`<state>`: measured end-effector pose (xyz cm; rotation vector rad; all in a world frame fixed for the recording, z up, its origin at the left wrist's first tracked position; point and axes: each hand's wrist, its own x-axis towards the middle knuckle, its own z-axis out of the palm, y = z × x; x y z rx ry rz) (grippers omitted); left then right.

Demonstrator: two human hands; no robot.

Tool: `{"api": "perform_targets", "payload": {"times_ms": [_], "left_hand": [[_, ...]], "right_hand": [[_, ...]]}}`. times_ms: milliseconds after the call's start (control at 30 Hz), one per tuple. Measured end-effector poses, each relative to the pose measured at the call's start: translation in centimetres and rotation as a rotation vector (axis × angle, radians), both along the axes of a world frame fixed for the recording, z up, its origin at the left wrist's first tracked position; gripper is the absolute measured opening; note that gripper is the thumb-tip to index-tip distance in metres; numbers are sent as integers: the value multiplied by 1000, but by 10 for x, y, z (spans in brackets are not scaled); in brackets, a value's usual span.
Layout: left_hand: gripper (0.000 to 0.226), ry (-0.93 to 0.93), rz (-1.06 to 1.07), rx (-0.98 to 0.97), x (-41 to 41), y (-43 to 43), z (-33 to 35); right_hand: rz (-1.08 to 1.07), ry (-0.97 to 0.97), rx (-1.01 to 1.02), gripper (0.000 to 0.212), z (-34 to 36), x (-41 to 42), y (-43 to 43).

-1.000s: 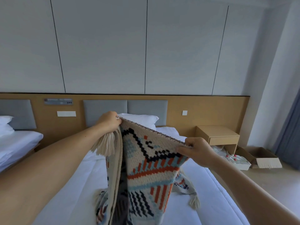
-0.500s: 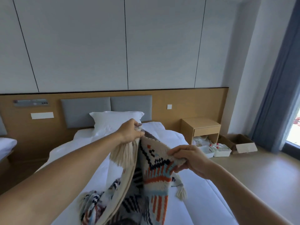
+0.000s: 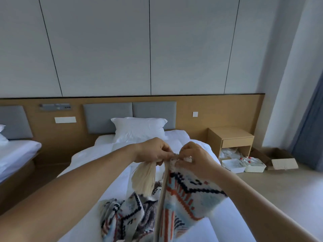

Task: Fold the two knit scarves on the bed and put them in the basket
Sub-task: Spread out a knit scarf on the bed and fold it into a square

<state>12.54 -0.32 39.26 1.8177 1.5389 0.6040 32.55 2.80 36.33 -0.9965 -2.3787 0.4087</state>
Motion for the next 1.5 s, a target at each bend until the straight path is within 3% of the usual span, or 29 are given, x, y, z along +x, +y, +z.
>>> {"api": "perform_targets", "payload": {"times_ms": [133,333,433,533,633,700,833,900,967,1033,1167,1333,1500], "left_hand": [[27,12,-2,-25,-10,-18,9],[29,-10,51,-96,-21,-36,16],[29,115,14,-95,-25,-43,17],[30,240,45,2,-24,-44,12],[17,224,80,123,-31,-41,6],[13,221,111,140,-40,-42,7],[19,222,280,223,-61,-41,22],[19,183,348,256,-71,-39,33],[20,169,369,266,-80,-40,44],[19,184,395,280,-90,-41,53],[18,143,480,330,-105,-45,62],[18,81,494,350,-108,-53,66],[18,97,485,306,-121,-67,70]], "right_hand": [[-10,67,-74,7,1,-20,-6],[-17,-97,-3,21,6,-46,-14],[-39,-77,16,24,6,-53,-15],[-38,-13,18,23,3,-60,-16],[-22,71,-15,26,1,-61,-16],[4,10,-7,29,1,-50,-14],[56,-312,-20,44,-2,-15,-8],[67,-401,-81,56,-4,0,-6],[69,-483,-84,84,-4,11,0],[70,-451,-25,93,-1,18,5],[128,-247,138,83,6,21,3],[203,-422,232,65,0,0,2],[185,-470,72,50,9,-16,5]]}}
